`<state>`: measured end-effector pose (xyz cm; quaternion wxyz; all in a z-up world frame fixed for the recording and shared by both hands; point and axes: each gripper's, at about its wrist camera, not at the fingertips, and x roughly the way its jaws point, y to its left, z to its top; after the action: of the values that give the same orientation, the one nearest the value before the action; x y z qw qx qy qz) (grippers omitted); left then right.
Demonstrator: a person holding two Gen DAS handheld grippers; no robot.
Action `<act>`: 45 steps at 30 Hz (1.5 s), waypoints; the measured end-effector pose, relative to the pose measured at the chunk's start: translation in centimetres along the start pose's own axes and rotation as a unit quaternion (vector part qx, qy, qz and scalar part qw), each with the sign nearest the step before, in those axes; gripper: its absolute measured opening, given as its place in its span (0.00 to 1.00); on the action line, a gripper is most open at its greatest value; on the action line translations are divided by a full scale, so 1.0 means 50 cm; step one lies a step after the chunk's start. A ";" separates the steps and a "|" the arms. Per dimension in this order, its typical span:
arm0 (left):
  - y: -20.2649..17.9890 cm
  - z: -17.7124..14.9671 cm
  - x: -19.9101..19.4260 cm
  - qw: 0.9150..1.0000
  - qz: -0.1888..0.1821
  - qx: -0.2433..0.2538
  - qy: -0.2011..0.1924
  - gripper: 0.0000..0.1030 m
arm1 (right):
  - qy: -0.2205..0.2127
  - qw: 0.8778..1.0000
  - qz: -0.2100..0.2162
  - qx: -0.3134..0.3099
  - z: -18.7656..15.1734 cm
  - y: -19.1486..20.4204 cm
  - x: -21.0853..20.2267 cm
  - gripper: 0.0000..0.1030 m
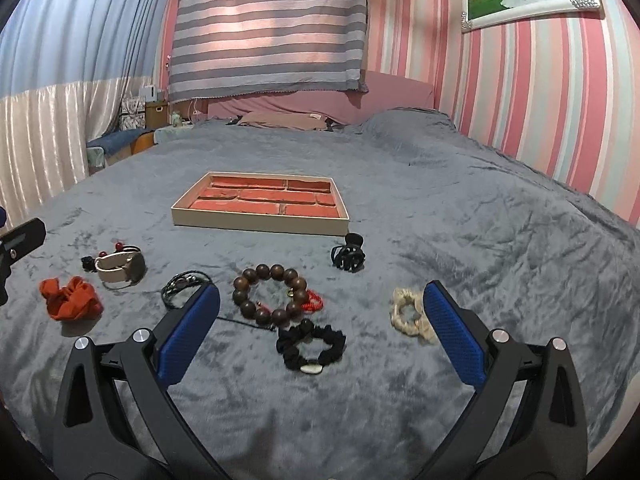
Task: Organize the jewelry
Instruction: 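Close the left tool on the white-strap watch while the right tool grasps the wooden bead bracelet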
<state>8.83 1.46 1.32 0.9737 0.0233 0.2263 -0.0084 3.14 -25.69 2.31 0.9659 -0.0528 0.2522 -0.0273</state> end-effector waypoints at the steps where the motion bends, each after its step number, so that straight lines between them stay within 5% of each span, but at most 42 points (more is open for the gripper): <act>1: 0.002 0.005 0.010 1.000 0.002 0.000 0.004 0.96 | 0.002 1.000 0.000 -0.001 0.004 0.001 0.008 0.96; 11: 0.006 0.019 0.113 0.999 -0.004 0.005 0.047 0.96 | 0.065 0.998 0.022 0.010 0.030 -0.010 0.124 0.96; 37: 0.013 -0.029 0.326 0.988 -0.043 0.015 0.146 0.95 | 0.147 0.989 0.006 -0.031 0.003 0.012 0.352 0.90; 45: 0.008 -0.032 0.381 0.983 -0.046 0.029 0.175 0.72 | 0.171 0.985 0.021 -0.025 0.000 0.010 0.395 0.72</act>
<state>25.23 1.81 -8.51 0.9167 0.0426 0.3933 -0.0551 20.37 -26.75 -7.29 0.9070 -0.0667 0.4156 -0.0097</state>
